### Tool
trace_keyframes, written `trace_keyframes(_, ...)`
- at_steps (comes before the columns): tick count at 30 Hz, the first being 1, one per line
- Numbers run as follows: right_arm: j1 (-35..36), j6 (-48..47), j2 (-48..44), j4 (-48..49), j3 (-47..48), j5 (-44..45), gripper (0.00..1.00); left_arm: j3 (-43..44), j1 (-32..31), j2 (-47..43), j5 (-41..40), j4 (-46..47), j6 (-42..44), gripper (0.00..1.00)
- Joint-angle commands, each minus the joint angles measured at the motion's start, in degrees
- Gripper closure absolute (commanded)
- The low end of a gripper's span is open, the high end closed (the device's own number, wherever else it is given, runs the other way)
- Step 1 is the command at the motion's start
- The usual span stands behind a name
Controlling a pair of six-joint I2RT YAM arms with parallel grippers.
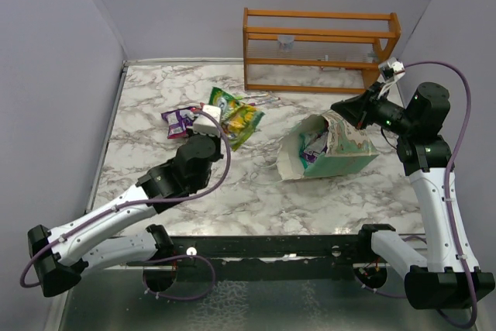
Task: Take the snacks out of the paper bag
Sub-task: Place the snack at the center of the board.
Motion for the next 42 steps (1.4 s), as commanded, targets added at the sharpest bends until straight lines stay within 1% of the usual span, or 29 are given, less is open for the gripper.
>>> trace_keyframes(1,0.03,-0.53,-0.32,0.02,1.43,0.42,0.97,2.34,10.71,-1.55,-2.47,-6.54,-8.94,1.00)
trace_keyframes(5,0.03,-0.56,-0.60,-0.10,1.30,0.44,0.97,3.39,18.72,-0.21,0.72,-12.21,-13.20,1.00)
trace_keyframes(8,0.03,-0.52,-0.86,0.00,1.01,0.53,0.97,3.44,25.39,1.46,5.32,-15.26,-15.72,1.00)
trace_keyframes(12,0.03,-0.60,-1.16,0.07,0.66,0.53,0.97,1.80,36.26,3.52,16.48,-16.90,-19.20,1.00)
trace_keyframes(15,0.03,-0.60,-1.27,0.15,0.46,0.62,0.97,-2.06,42.13,4.55,24.82,-15.02,-21.72,1.00)
trace_keyframes(17,0.03,-0.59,-1.28,0.23,0.39,0.55,0.97,-4.99,43.69,5.48,26.99,-13.03,-23.58,1.00)
trace_keyframes(22,0.03,-0.44,-1.36,0.35,0.32,0.44,0.97,-10.20,43.89,8.43,28.85,-9.39,-29.33,1.00)
trace_keyframes(25,0.03,-0.55,-1.36,0.25,0.26,0.44,0.97,-11.68,43.93,10.53,29.31,-7.27,-29.48,1.00)
trace_keyframes(27,0.03,-0.54,-1.31,0.23,0.26,0.42,0.97,-11.82,44.80,12.55,29.32,-7.66,-30.27,1.00)
trace_keyframes(28,0.03,-0.54,-1.36,0.25,0.22,0.44,0.97,-11.74,45.38,13.26,29.90,-7.89,-30.77,0.89)
trace_keyframes(29,0.03,-0.55,-1.38,0.23,0.25,0.44,0.97,-11.73,45.64,13.69,30.20,-8.03,-31.07,0.72)
trace_keyframes(30,0.03,-0.57,-1.49,0.23,0.14,0.44,0.97,-11.68,45.88,13.78,30.25,-8.22,-31.32,0.57)
trace_keyframes(31,0.03,-0.57,-1.53,0.21,0.17,0.47,0.97,-11.62,46.11,13.54,30.37,-8.42,-31.45,0.46)
trace_keyframes(32,0.03,-0.57,-1.59,0.21,0.12,0.52,0.97,-11.51,46.21,12.90,30.69,-8.45,-31.44,0.38)
trace_keyframes(33,0.03,-0.61,-1.69,0.23,0.09,0.53,0.97,-11.40,46.20,11.95,31.14,-8.49,-31.49,0.33)
trace_keyframes(35,0.03,-0.63,-1.72,0.23,0.00,0.38,0.97,-11.29,46.29,9.29,32.90,-7.47,-31.03,0.27)
trace_keyframes(36,0.03,-0.57,-1.75,0.34,-0.07,0.17,0.97,-11.33,46.22,7.79,34.44,-6.54,-30.66,0.26)
trace_keyframes(40,0.03,-0.19,-1.43,1.37,-0.29,-2.23,0.97,-11.76,46.17,1.84,42.20,-1.57,-28.84,0.24)
trace_keyframes(42,0.03,0.71,-1.31,2.67,-0.41,-4.86,0.97,-11.73,46.20,0.58,46.99,0.91,-28.33,0.24)
